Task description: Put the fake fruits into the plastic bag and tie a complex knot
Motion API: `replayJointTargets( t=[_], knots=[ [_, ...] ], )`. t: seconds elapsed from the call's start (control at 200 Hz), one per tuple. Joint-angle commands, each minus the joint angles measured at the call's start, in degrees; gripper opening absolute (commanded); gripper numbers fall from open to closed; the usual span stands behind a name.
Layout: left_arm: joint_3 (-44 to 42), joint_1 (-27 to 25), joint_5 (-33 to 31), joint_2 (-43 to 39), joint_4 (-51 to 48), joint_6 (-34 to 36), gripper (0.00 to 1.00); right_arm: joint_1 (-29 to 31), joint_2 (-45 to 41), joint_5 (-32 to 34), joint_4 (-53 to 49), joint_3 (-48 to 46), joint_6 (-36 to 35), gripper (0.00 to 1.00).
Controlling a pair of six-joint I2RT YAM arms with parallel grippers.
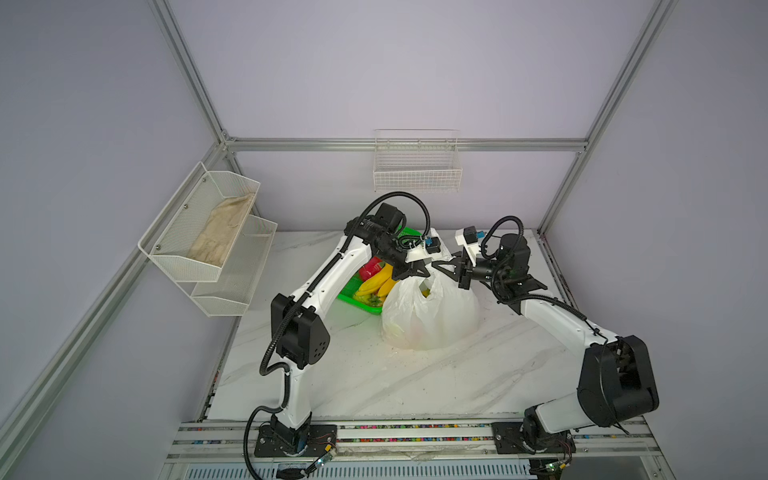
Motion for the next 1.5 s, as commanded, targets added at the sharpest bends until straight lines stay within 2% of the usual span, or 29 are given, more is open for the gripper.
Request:
replayJointTargets(
  t=[0.0,0.095,0.305,0.43,0.54,0.83,1.145,1.275,1.495],
  knots=[
    [2.91,1.31,0.20,-3.24,0.80,-1.91,0.04,-0.13,-1.96,2.26,1.41,-1.52,1.13,0.04],
    [1.64,1.75,-0.11,-4.14,2.10,-3.55,0.10,-0.06,-2.46,3.80,5.74,-3.11,5.92,0.00],
    [-6.60,1.94,2.34,-8.56,10.21,-8.71,0.16,1.01,-3.23,9.96,8.79,-5.17,12.15,0.00],
    [-11.39,1.72,1.85,-10.72,15.21,-10.84,0.33,1.26,-4.04,11.22,10.45,-5.77,14.67,0.00],
    [-15.45,0.53,-3.75,-12.50,21.66,-12.83,0.48,1.30,-4.22,11.80,11.79,-5.58,17.88,0.00],
    [-23.37,-2.17,-13.33,-15.85,37.55,-19.08,0.67,1.43,-4.75,13.61,15.07,-7.71,29.06,0.00],
    [-26.75,-4.56,-22.31,-16.18,43.49,-20.29,0.70,1.35,-5.37,15.03,13.82,-7.88,30.65,0.00],
    [-29.06,-4.95,-27.11,-17.40,47.96,-21.70,0.67,1.48,-5.39,15.39,13.60,-7.96,30.86,0.00],
    [-34.53,-6.99,-37.08,-19.11,53.86,-16.95,0.65,1.44,-5.37,16.05,13.70,-7.39,33.06,0.00]
  ],
)
